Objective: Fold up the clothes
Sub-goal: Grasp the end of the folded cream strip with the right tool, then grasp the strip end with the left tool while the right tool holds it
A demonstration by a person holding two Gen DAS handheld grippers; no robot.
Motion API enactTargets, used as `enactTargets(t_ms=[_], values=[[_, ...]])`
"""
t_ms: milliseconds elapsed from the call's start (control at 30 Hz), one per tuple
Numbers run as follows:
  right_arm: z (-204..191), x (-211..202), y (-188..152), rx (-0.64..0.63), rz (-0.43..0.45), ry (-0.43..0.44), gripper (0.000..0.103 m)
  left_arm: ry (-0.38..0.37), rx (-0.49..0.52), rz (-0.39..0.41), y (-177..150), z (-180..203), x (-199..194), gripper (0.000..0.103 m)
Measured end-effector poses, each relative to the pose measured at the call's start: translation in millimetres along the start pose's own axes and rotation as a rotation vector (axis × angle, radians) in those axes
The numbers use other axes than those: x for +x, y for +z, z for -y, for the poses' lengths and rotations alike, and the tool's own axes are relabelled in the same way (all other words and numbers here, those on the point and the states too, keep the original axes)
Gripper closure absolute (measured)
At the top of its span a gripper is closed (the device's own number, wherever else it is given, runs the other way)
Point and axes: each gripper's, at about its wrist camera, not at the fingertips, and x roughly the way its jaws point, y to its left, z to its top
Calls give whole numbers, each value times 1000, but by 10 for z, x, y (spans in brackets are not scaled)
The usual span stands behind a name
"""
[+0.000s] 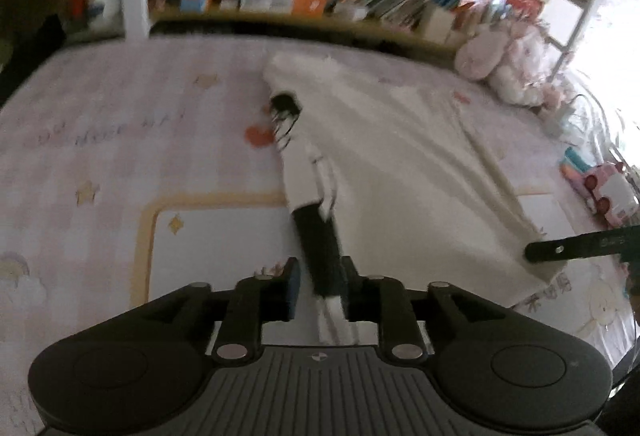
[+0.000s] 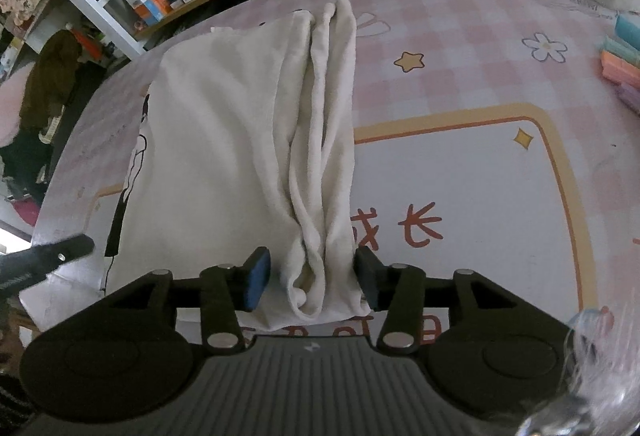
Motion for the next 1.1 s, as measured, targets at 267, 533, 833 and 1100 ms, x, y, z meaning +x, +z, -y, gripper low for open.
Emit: enactTargets(t_ms=[267,533,833,1100], values=[[18,3,5,67,-11,16,89,-52,295,35,-88,591,24,22],[207,-292,223,397,33,289,91,-67,513,77,-258,946,87,15],[50,-335,383,441,39,336,91,56,705,97,-474,1264,359,15],[60,-403,344,320,48,243,81,166,838,137,-610,1373,525,15]])
